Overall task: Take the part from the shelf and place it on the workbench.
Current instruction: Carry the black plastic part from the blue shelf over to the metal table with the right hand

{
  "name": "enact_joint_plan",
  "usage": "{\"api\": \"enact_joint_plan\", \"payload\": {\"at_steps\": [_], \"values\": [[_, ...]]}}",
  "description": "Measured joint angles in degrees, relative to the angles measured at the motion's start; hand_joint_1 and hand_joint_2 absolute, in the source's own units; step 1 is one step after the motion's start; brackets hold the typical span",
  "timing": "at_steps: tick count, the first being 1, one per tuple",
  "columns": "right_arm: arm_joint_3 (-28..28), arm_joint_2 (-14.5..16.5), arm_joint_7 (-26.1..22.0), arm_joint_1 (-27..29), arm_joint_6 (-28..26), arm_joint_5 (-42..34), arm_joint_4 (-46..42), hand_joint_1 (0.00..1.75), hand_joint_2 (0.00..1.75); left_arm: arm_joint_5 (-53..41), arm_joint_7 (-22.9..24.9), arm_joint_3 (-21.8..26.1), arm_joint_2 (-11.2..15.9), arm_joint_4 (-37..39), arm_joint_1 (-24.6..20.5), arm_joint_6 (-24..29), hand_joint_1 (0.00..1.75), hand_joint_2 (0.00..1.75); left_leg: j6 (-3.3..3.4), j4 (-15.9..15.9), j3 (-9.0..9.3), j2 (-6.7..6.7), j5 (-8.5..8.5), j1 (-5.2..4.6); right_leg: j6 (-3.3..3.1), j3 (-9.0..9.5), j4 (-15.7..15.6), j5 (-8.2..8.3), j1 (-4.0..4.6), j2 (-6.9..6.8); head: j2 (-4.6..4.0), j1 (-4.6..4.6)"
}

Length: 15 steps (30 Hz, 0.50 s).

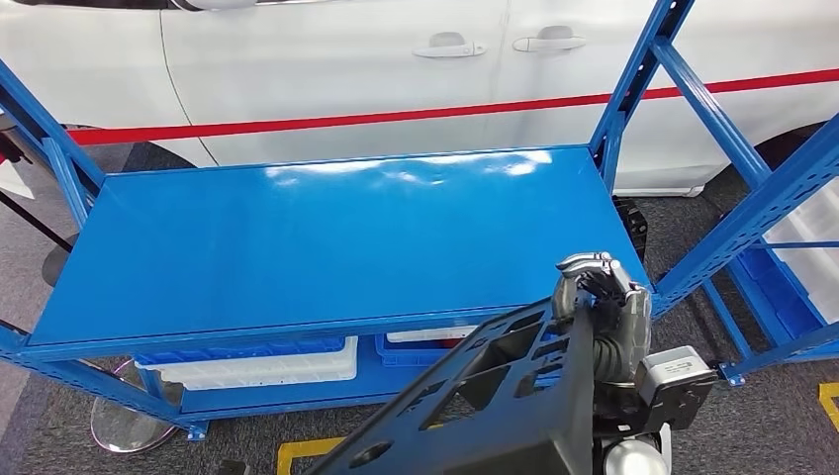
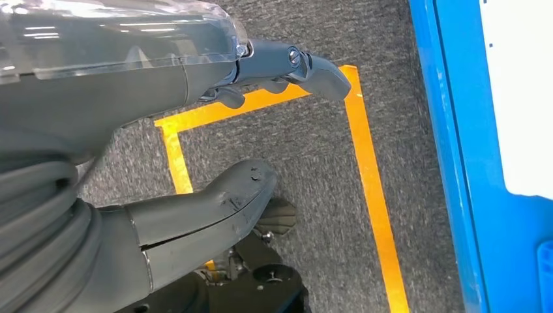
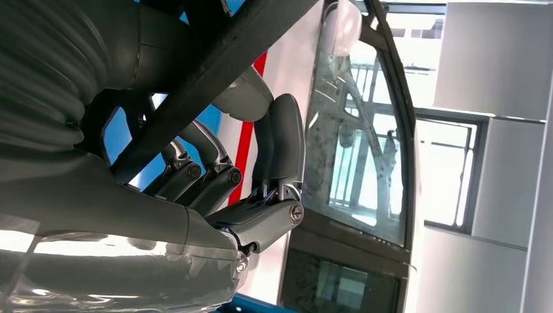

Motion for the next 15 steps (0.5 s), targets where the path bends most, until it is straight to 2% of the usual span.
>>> {"api": "enact_joint_plan", "payload": {"at_steps": [15], "values": [[0.00,0.76,-0.03,1.33,0.45,1.08,0.99,1.75,1.75,1.62,-1.07,2.02,0.39,0.00,-0.06,-2.20,0.00,1.75,-0.01,0.00,0.00,0.00,-0.01,0.01,-0.01,-0.01,0.00,-0.01,0.02,0.00,0.00,-0.01]]}}
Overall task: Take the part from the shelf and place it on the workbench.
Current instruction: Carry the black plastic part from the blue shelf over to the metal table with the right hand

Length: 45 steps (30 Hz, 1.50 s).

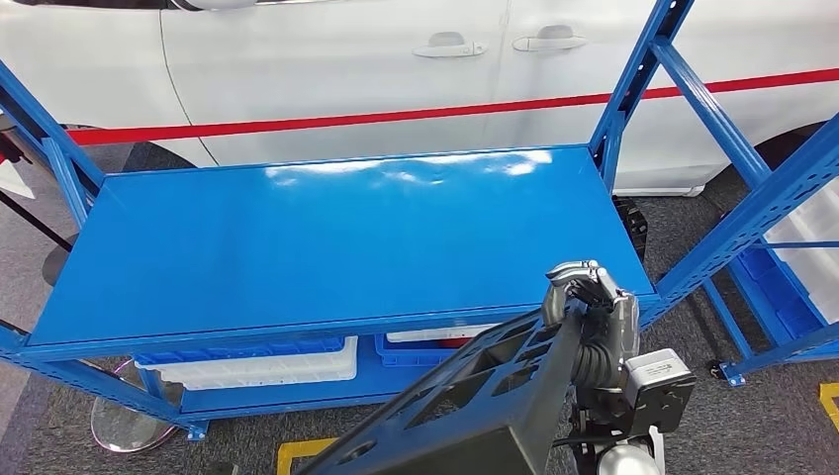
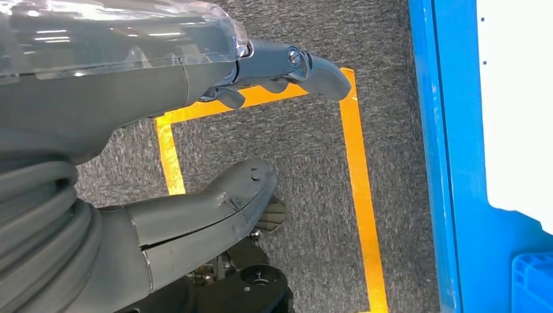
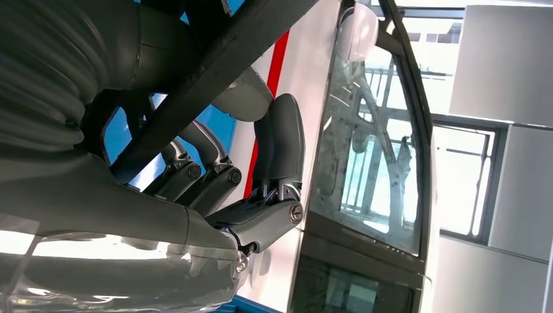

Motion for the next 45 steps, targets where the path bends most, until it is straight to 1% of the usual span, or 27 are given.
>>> {"api": "enact_joint_plan", "payload": {"at_steps": [5,11,13,15,17,19,22,29,33,36,40,43,45], "values": [[0.00,0.13,-0.31,0.49,0.25,-0.03,0.00,1.75,1.75,0.61,0.11,0.35,0.04,0.00,-0.02,-0.54,0.00,1.75,0.00,0.00,0.00,0.00,0.00,0.00,0.00,0.01,0.00,0.00,0.00,0.00,0.00,0.01],[0.08,0.67,-0.81,2.40,0.83,0.58,-0.01,1.75,1.75,1.42,0.29,1.08,0.04,0.00,-0.04,-0.97,0.00,1.75,0.00,0.00,0.01,0.00,0.00,0.00,0.00,0.01,0.00,0.00,0.00,0.00,0.00,0.01],[0.22,0.90,-1.34,3.28,0.84,1.36,-0.15,1.75,1.75,2.21,-0.60,1.44,0.04,0.00,-0.06,-1.82,0.00,1.75,0.00,0.00,0.01,0.00,0.00,0.00,0.00,0.01,0.00,0.00,0.00,-0.01,0.00,0.01],[0.63,1.23,-2.34,4.84,0.67,2.55,-0.62,1.75,1.75,2.71,-2.54,1.84,0.04,-0.01,-0.06,-2.60,0.00,1.75,-0.01,0.00,0.00,-0.01,-0.01,0.00,0.00,0.01,0.00,-0.01,0.00,-0.02,0.00,0.01],[1.30,1.61,-3.27,6.74,0.20,3.77,-1.23,1.75,1.75,2.45,-4.59,1.98,0.01,-0.01,-0.06,-2.03,0.00,1.75,-0.04,0.00,0.00,-0.01,-0.03,0.00,-0.02,0.01,0.00,-0.04,0.00,-0.02,0.00,0.00],[1.86,1.90,-3.68,8.22,-0.16,4.52,-1.63,1.75,1.75,2.14,-5.41,1.97,-0.02,0.00,-0.08,-1.61,0.00,1.75,-0.08,0.00,0.00,0.00,-0.07,0.00,-0.04,0.00,0.00,-0.05,0.01,-0.01,0.00,0.00],[2.32,2.13,-3.76,9.27,-0.24,4.79,-1.87,1.75,1.75,2.04,-5.42,1.97,-0.03,0.00,-0.08,-2.19,0.00,1.75,-0.10,-0.01,0.01,0.01,-0.08,0.00,-0.04,0.00,0.00,-0.06,0.01,0.00,0.00,0.01],[2.64,2.40,-3.65,9.71,-0.01,4.36,-1.91,1.75,1.75,2.14,-4.86,2.00,-0.03,-0.02,-0.07,-3.00,0.00,1.75,-0.09,0.01,0.02,0.01,-0.07,0.00,-0.03,0.02,-0.01,-0.05,-0.01,0.00,0.00,0.01],[2.48,2.84,-3.63,10.06,0.25,2.80,-1.90,1.75,1.75,2.74,-2.21,2.46,-0.03,-0.03,-0.08,-0.09,0.00,1.75,-0.05,0.05,0.02,0.00,-0.11,-0.18,-0.01,0.03,-0.04,-0.04,-0.08,0.00,0.00,0.01],[2.33,3.09,-3.65,10.51,0.73,2.32,-1.88,1.75,1.75,2.09,-0.21,2.76,-0.03,-0.04,-0.07,2.33,0.00,1.75,0.08,0.08,0.02,0.00,-0.20,-0.35,0.03,0.03,-0.05,-0.06,-0.19,0.00,0.00,-0.01],[2.22,3.36,-3.63,11.00,1.15,1.78,-1.69,1.75,1.75,1.10,0.73,2.80,-0.02,-0.04,-0.06,2.61,0.00,1.75,0.42,0.23,0.01,0.00,-0.42,-0.58,0.35,0.10,-0.07,-0.17,-0.53,0.00,0.00,-0.02],[2.11,3.58,-3.63,11.23,1.26,1.56,-1.62,1.75,1.75,0.96,1.15,2.80,-0.03,-0.04,-0.05,2.54,0.00,1.75,0.88,0.42,0.02,-0.01,-0.57,-0.74,0.81,0.32,-0.18,-0.18,-0.65,0.00,0.00,-0.02],[1.99,3.75,-3.64,11.32,1.40,1.54,-1.60,1.75,1.75,0.89,1.42,2.80,-0.04,-0.04,-0.05,2.62,0.00,1.75,1.44,-0.14,0.34,0.07,-0.22,-0.46,1.16,0.43,0.30,-0.73,-0.68,0.00,0.00,0.01]]}}
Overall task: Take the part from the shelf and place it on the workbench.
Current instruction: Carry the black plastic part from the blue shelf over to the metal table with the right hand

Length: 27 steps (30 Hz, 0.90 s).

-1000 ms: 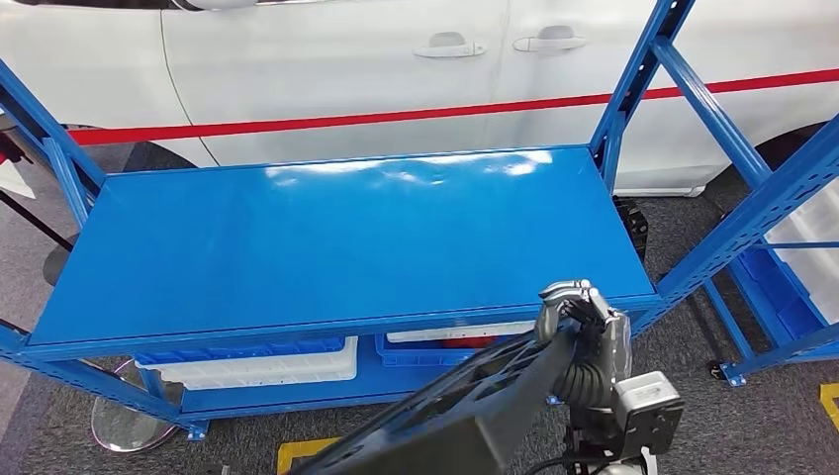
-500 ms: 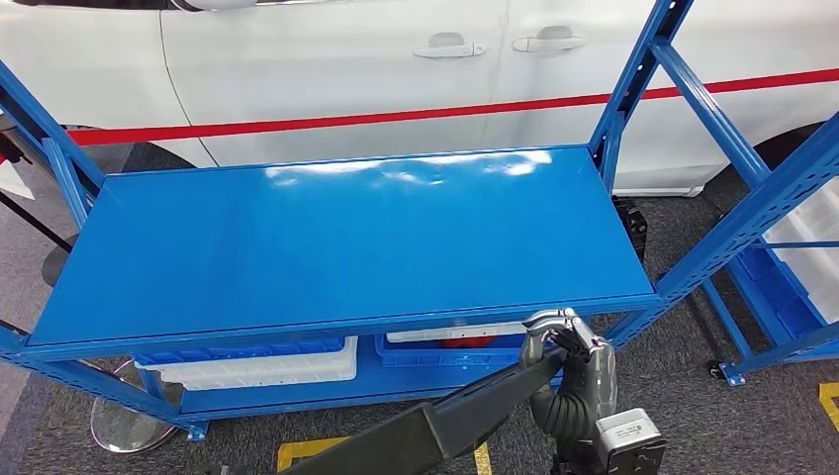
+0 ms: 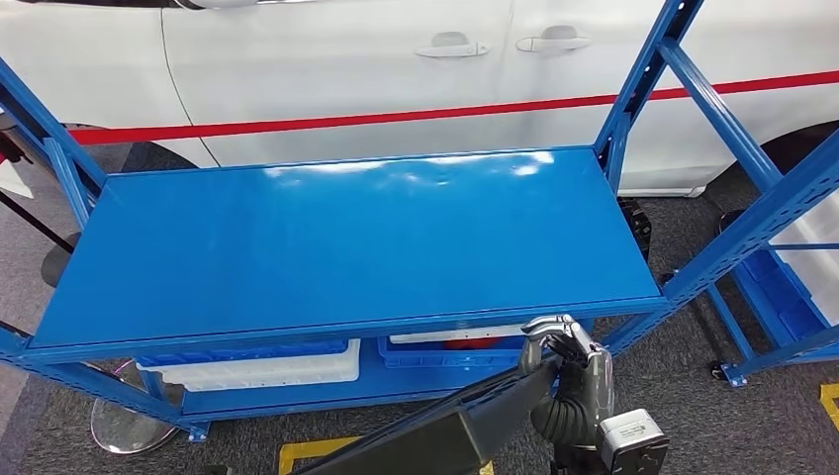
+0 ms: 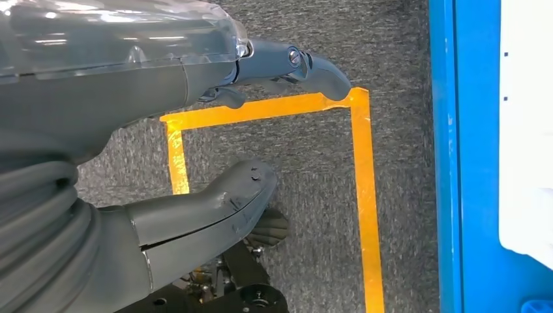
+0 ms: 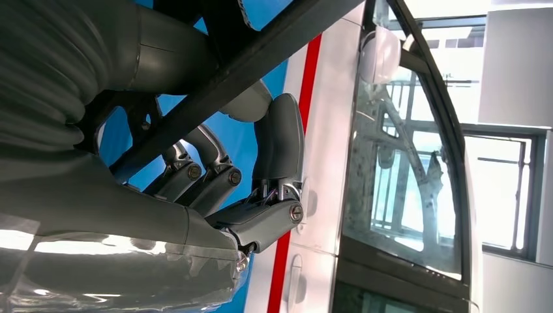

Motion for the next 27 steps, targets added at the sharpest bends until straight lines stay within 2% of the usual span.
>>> {"api": "enact_joint_plan", "payload": {"at_steps": [2,4,5,6,7,8,10,11,12,13,15,16,17,18,19,20,21,22,23,25,26,27], "values": [[-0.13,0.05,-0.01,0.04,0.18,0.00,0.01,1.75,1.75,-0.07,0.17,0.00,-0.02,0.00,-0.03,-0.01,0.00,1.75,0.54,-0.68,0.33,0.12,0.37,0.30,0.06,-1.31,3.60,-2.82,0.03,0.02,0.00,0.10],[-0.28,0.06,0.02,0.09,0.35,0.00,0.07,1.75,1.75,-0.10,0.26,0.00,-0.02,0.00,-0.03,-0.09,0.00,1.75,0.72,-0.73,0.27,0.16,0.46,0.19,0.06,-4.39,10.59,-6.84,0.07,0.04,0.00,0.19],[-0.38,0.06,0.04,0.12,0.42,0.00,0.15,1.75,1.75,-0.12,0.30,0.00,-0.02,0.00,-0.02,-0.14,0.00,1.75,0.71,-0.66,0.14,0.16,0.49,0.13,0.09,-5.80,13.70,-7.98,0.08,0.03,0.00,0.20],[-0.46,0.06,0.07,0.15,0.49,-0.01,0.24,1.75,1.75,-0.16,0.34,0.00,-0.01,0.00,-0.01,-0.17,0.00,1.75,0.68,-0.55,-0.01,0.16,0.54,0.07,0.08,-6.46,15.22,-8.03,0.08,0.03,0.00,0.19],[-0.51,0.06,0.09,0.16,0.55,-0.01,0.33,1.75,1.75,-0.23,0.42,0.00,-0.01,0.00,-0.01,-0.20,0.00,1.75,0.63,-0.40,-0.18,0.15,0.59,0.05,0.01,-6.14,14.77,-7.02,0.08,0.02,0.00,0.20],[-0.54,0.06,0.11,0.16,0.58,0.00,0.38,1.75,1.75,-0.30,0.48,0.00,-0.01,0.00,-0.01,-0.20,0.00,1.75,0.56,-0.22,-0.34,0.12,0.63,0.04,-0.11,-4.76,12.18,-5.21,0.07,0.02,0.00,0.20],[-0.56,0.06,0.17,0.10,0.61,0.04,0.43,1.75,1.75,-0.46,0.62,0.00,-0.05,0.01,-0.02,-0.21,0.00,1.75,0.19,0.10,-0.64,0.01,0.83,0.02,-0.56,-0.69,4.50,-2.04,0.23,0.04,0.00,0.18],[-0.57,0.07,0.22,0.05,0.61,0.10,0.45,1.75,1.75,-0.52,0.68,0.00,-0.07,0.01,-0.02,-0.22,0.00,1.75,-0.14,0.18,-0.71,-0.05,1.01,0.01,-0.85,0.52,2.02,-1.06,0.41,0.07,0.00,0.18],[-0.60,0.07,0.36,-0.07,0.59,0.21,0.47,1.75,1.75,-0.61,0.75,0.00,-0.09,0.01,-0.02,-0.24,0.00,1.75,-0.55,0.20,-0.78,-0.09,1.25,0.00,-1.15,1.06,0.64,-0.64,0.62,0.11,0.00,0.18],[-0.62,0.08,0.62,-0.20,0.50,0.44,0.50,1.75,1.75,-0.74,0.81,0.00,-0.09,0.01,-0.02,-0.25,0.00,1.75,-1.01,0.06,-0.81,-0.11,1.53,0.00,-1.43,0.81,0.74,-0.30,0.82,0.16,0.00,0.15],[-0.69,0.08,1.57,-0.69,0.12,1.24,0.63,1.75,1.75,-1.07,0.94,-0.01,-0.05,0.00,0.04,-0.35,0.00,1.75,-1.86,0.13,-1.15,-0.10,1.59,0.03,-2.30,0.24,0.25,0.41,0.60,0.09,0.00,0.19],[-0.73,0.08,2.21,-1.08,-0.10,1.70,0.77,1.75,1.75,-1.25,0.99,-0.01,-0.02,0.00,0.07,-0.43,0.00,1.75,-2.19,0.93,-1.60,-0.06,0.54,0.07,-2.82,-0.13,0.06,0.92,0.44,0.00,0.00,0.10],[-0.78,0.08,2.85,-1.58,-0.26,2.06,0.97,1.75,1.75,-1.40,1.05,-0.02,0.02,0.00,0.09,-0.55,0.00,1.75,-2.46,2.88,-2.37,-0.03,-1.45,0.13,-3.25,-0.60,-0.09,1.48,0.27,-0.10,0.00,-0.03],[-0.84,0.08,3.43,-2.14,-0.34,2.31,1.21,1.75,1.75,-1.58,1.10,-0.02,0.05,0.00,0.06,-0.66,0.00,1.75,-2.68,5.98,-3.40,0.02,-4.15,0.26,-3.54,-1.16,-0.10,1.95,0.28,-0.20,0.00,-0.20],[-0.89,0.08,3.99,-2.67,-0.37,2.57,1.49,1.75,1.75,-1.73,1.14,-0.02,0.06,0.00,0.05,-0.76,0.00,1.75,-2.90,9.73,-4.48,0.04,-6.80,0.37,-3.69,-1.77,-0.06,2.39,0.33,-0.25,0.00,-0.35],[-0.93,0.08,4.54,-3.18,-0.39,2.86,1.81,1.75,1.75,-1.87,1.17,-0.02,0.07,0.00,0.03,-0.86,0.00,1.75,-3.12,13.20,-5.27,0.04,-8.67,0.48,-3.67,-2.37,0.01,2.80,0.38,-0.32,0.00,-0.42],[-0.95,0.08,5.14,-3.78,-0.45,3.24,2.20,1.75,1.75,-2.04,1.21,-0.03,0.08,0.00,0.02,-0.95,0.00,1.75,-3.30,15.21,-5.26,0.05,-9.37,0.58,-3.59,-2.98,0.11,3.19,0.42,-0.37,0.00,-0.43],[-0.95,0.08,5.78,-4.48,-0.52,3.69,2.64,1.75,1.75,-2.19,1.26,-0.04,0.13,0.00,0.01,-1.01,0.00,1.75,-3.42,15.01,-4.15,0.06,-8.97,0.67,-3.46,-3.57,0.29,3.54,0.41,-0.40,0.00,-0.44],[-0.94,0.08,6.37,-5.24,-0.59,4.06,3.07,1.75,1.75,-2.32,1.30,-0.08,0.18,0.00,-0.01,-1.05,0.00,1.75,-3.47,12.59,-1.94,0.07,-7.82,0.74,-3.29,-4.14,0.53,3.82,0.36,-0.41,0.00,-0.45],[-0.91,0.08,7.27,-6.75,-0.68,4.63,3.72,1.75,1.75,-2.49,1.38,-0.23,0.29,0.00,-0.16,-1.09,0.00,1.75,-3.29,4.64,3.74,0.08,-5.92,0.75,-2.83,-5.06,1.17,4.24,0.31,-0.44,0.00,-0.47],[-0.85,0.08,7.65,-7.45,-0.71,4.89,4.01,1.75,1.75,-2.58,1.39,-0.32,0.31,0.00,-0.22,-1.13,0.00,1.75,-2.98,1.87,5.50,0.03,-5.37,0.62,-2.52,-5.32,1.37,4.43,0.34,-0.47,0.00,-0.42],[-0.70,0.08,8.03,-8.22,-0.70,5.20,4.34,1.75,1.75,-2.72,1.42,-0.41,0.32,0.00,-0.28,-1.18,0.00,1.75,-2.65,0.28,6.27,-0.02,-5.30,0.49,-2.16,-5.49,1.51,4.67,0.40,-0.49,0.00,-0.38]]}}
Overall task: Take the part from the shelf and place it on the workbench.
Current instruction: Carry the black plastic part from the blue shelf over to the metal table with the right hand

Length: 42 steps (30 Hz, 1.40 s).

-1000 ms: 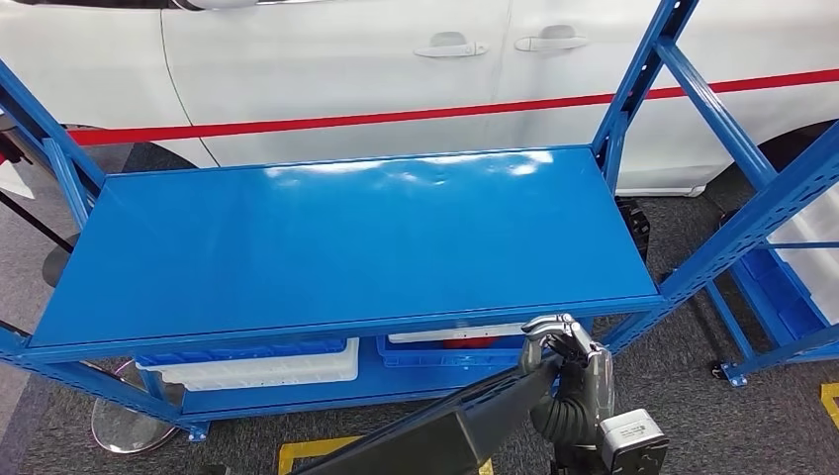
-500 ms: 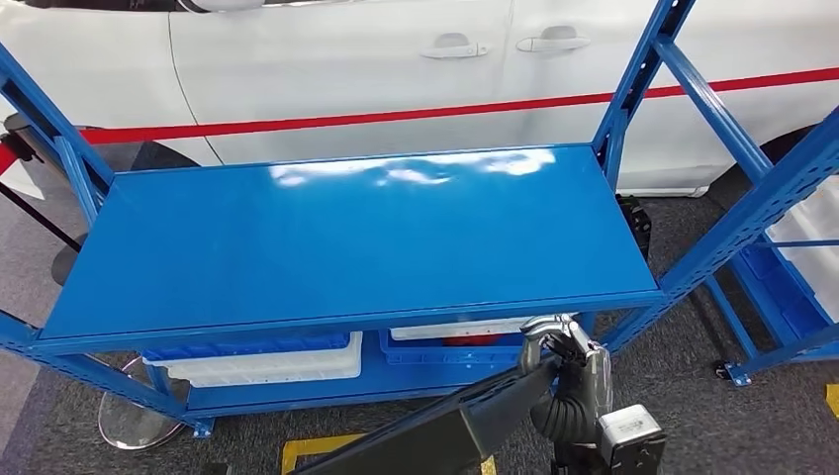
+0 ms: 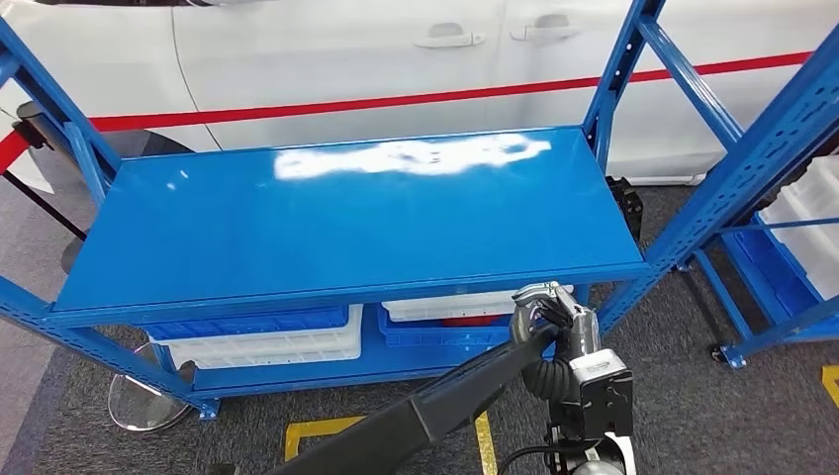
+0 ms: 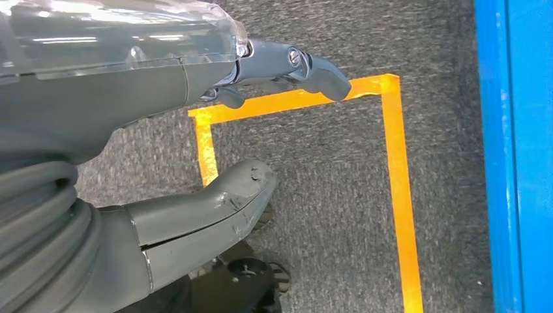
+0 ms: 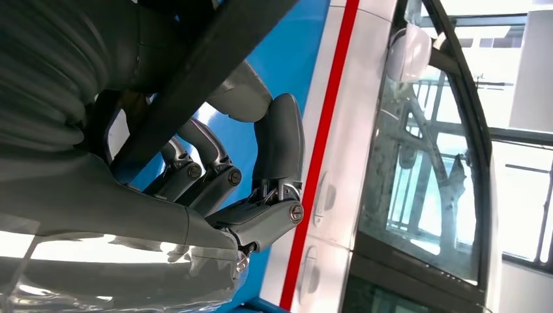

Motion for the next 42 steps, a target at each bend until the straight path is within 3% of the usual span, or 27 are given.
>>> {"api": "enact_joint_plan", "payload": {"at_steps": [3,4,6,8,9,10,11,14,16,19,21,23,24,26,28,30,31,34,36,38,39,40,41,42], "values": [[0.64,0.02,1.26,-2.21,0.09,1.01,1.25,1.75,1.75,-0.34,0.14,-0.20,-0.02,0.00,-0.04,-0.09,0.00,1.75,1.26,-0.65,-0.68,0.00,0.74,-0.08,1.22,-0.32,-0.01,0.62,0.02,0.10,0.00,0.18],[0.89,0.02,1.60,-2.76,0.09,1.26,1.69,1.75,1.75,-0.38,0.19,-0.29,-0.03,0.00,-0.06,-0.10,0.00,1.75,1.79,-0.79,-0.96,0.08,1.23,0.01,1.50,-0.68,0.59,-0.20,-0.03,0.17,0.00,0.30],[1.42,0.01,2.06,-3.57,-0.04,1.61,2.58,1.75,1.75,-0.40,0.26,-0.46,-0.03,0.00,-0.11,-0.10,0.00,1.75,2.69,-1.03,-1.84,0.24,2.32,0.10,1.79,-2.38,4.94,-4.39,-0.13,0.33,0.00,0.54],[1.82,0.00,2.29,-3.90,-0.32,1.82,3.40,1.75,1.75,-0.40,0.32,-0.53,0.02,0.00,-0.10,-0.09,0.00,1.75,3.05,-0.95,-3.21,0.26,3.29,-0.08,2.00,-4.60,12.05,-9.05,-0.13,0.36,0.00,0.70],[1.96,0.00,2.35,-3.94,-0.46,1.91,3.79,1.75,1.75,-0.41,0.36,-0.53,0.04,0.00,-0.06,-0.09,0.00,1.75,3.07,-0.85,-3.91,0.25,3.74,-0.20,2.03,-5.01,14.49,-9.98,-0.12,0.36,0.00,0.72],[2.06,0.00,2.39,-3.94,-0.59,1.97,4.13,1.75,1.75,-0.42,0.40,-0.53,0.04,0.00,-0.04,-0.09,0.00,1.75,3.05,-0.72,-4.60,0.23,4.14,-0.33,1.94,-4.44,14.99,-9.72,-0.10,0.36,0.00,0.73],[2.16,0.00,2.42,-3.94,-0.68,2.00,4.42,1.75,1.75,-0.46,0.45,-0.53,0.04,0.00,-0.01,-0.09,0.00,1.75,2.99,-0.58,-5.19,0.19,4.50,-0.46,1.71,-2.78,13.33,-8.56,-0.01,0.37,0.00,0.73],[2.43,0.00,2.45,-3.99,-0.81,2.04,4.83,1.75,1.75,-0.67,0.63,-0.56,-0.10,0.00,0.01,-0.09,0.00,1.75,2.55,-0.33,-6.30,0.13,5.49,-0.75,0.38,5.04,1.99,-5.49,0.60,0.31,0.00,0.66],[2.62,0.00,2.45,-4.02,-0.91,2.05,4.94,1.75,1.75,-0.74,0.68,-0.60,-0.22,0.00,0.02,-0.08,0.00,1.75,1.88,-0.44,-6.48,0.18,6.21,-0.65,-0.03,6.86,-1.46,-5.15,1.05,0.24,0.00,0.79],[2.76,0.03,2.46,-4.00,-1.04,2.05,5.06,1.75,1.75,-0.73,0.63,-0.61,-0.17,0.00,0.05,-0.08,0.00,1.75,0.78,-0.36,-6.85,0.21,6.35,-0.46,-0.72,6.34,-2.42,-3.60,0.88,0.04,0.00,1.04],[2.87,0.10,2.46,-3.92,-1.13,2.05,5.12,1.75,1.75,-0.73,0.52,-0.62,-0.12,0.00,0.10,-0.07,0.00,1.75,0.18,3.19,-8.25,0.17,2.58,-0.38,-1.37,5.50,-3.10,-2.29,0.45,-0.21,0.00,0.89],[2.93,0.15,2.46,-3.74,-1.27,2.05,5.27,1.75,1.75,-0.75,0.43,-0.63,-0.11,0.00,0.12,-0.08,0.00,1.75,-0.38,9.99,-10.17,0.17,-2.46,-0.13,-1.58,4.18,-3.10,-1.27,0.48,-0.31,0.00,0.70],[2.96,0.15,2.46,-3.60,-1.37,2.05,5.38,1.75,1.75,-0.76,0.39,-0.63,-0.10,0.00,0.13,-0.08,0.00,1.75,-0.65,12.90,-10.64,0.17,-3.66,0.03,-1.50,3.45,-2.96,-0.77,0.48,-0.36,0.00,0.67],[3.03,0.18,2.42,-3.30,-1.55,2.05,5.58,1.75,1.75,-0.77,0.38,-0.64,-0.03,0.00,0.12,0.05,0.00,1.75,-1.11,13.40,-8.98,0.19,-2.49,0.35,-1.20,1.90,-2.38,0.05,0.36,-0.44,0.00,0.64],[3.09,0.33,2.30,-3.10,-1.65,2.09,5.66,1.75,1.75,-0.75,0.56,-0.64,0.08,0.00,0.02,0.40,0.00,1.75,-1.37,6.77,-3.87,0.21,-0.39,0.66,-0.69,0.37,-1.42,0.58,0.19,-0.45,0.00,0.59],[3.20,0.63,2.17,-3.05,-1.69,2.14,5.68,1.75,1.75,-0.53,0.93,-0.64,0.15,0.00,-0.11,0.66,0.00,1.75,-0.89,0.80,0.07,0.02,-0.19,0.54,-0.04,-0.59,-0.53,0.99,0.23,-0.43,0.00,0.53],[3.29,0.78,2.13,-3.04,-1.69,2.16,5.69,1.75,1.75,-0.39,1.17,-0.64,0.16,0.00,-0.14,0.73,0.00,1.75,-0.45,-0.33,0.57,-0.09,-0.53,0.39,0.34,-0.82,-0.31,1.27,0.29,-0.41,0.01,0.49],[3.64,1.14,2.11,-2.98,-1.69,2.18,5.98,1.75,1.75,-0.27,2.15,-0.63,0.16,0.00,-0.10,1.21,0.00,1.75,1.17,-0.51,-0.37,-0.01,0.37,0.25,1.49,-1.31,0.07,1.46,0.18,-0.22,0.01,0.57],[3.90,1.40,2.12,-2.97,-1.64,2.17,6.42,1.75,1.75,-0.37,2.90,-0.62,0.19,-0.01,-0.14,1.63,0.00,1.75,2.26,-0.73,-1.32,0.19,1.50,0.35,1.95,-2.61,3.05,-2.06,0.00,-0.01,0.00,0.74],[4.38,1.72,2.14,-3.00,-1.55,2.11,7.13,1.75,1.75,-0.41,3.33,-0.62,0.30,-0.02,-0.15,1.96,0.00,1.75,2.75,-0.64,-2.73,0.25,2.68,0.16,2.19,-4.59,9.65,-7.45,-0.04,0.11,0.00,0.91],[4.69,1.86,2.15,-3.04,-1.46,2.00,7.65,1.75,1.75,-0.44,3.47,-0.62,0.36,-0.02,-0.14,2.09,0.00,1.75,2.80,-0.58,-3.55,0.27,3.25,0.02,2.24,-5.20,12.80,-9.03,-0.03,0.15,0.00,0.93],[5.00,1.96,2.14,-3.10,-1.30,1.80,8.26,1.75,1.75,-0.50,3.58,-0.62,0.40,-0.03,-0.13,2.19,0.00,1.75,2.83,-0.50,-4.39,0.27,3.82,-0.14,2.18,-5.09,14.62,-9.31,0.00,0.17,0.00,0.93],[5.29,2.03,2.10,-3.17,-1.09,1.50,8.88,1.75,1.75,-0.58,3.68,-0.62,0.44,-0.03,-0.12,2.26,0.00,1.75,2.82,-0.42,-5.17,0.26,4.35,-0.32,1.98,-4.03,14.53,-8.44,0.08,0.19,0.00,0.93],[5.60,2.06,2.04,-3.24,-0.86,1.16,9.46,1.75,1.75,-0.66,3.76,-0.62,0.46,-0.04,-0.09,2.30,0.00,1.75,2.80,-0.37,-5.86,0.22,4.84,-0.49,1.60,-1.98,12.45,-6.97,0.24,0.21,0.00,0.93]]}}
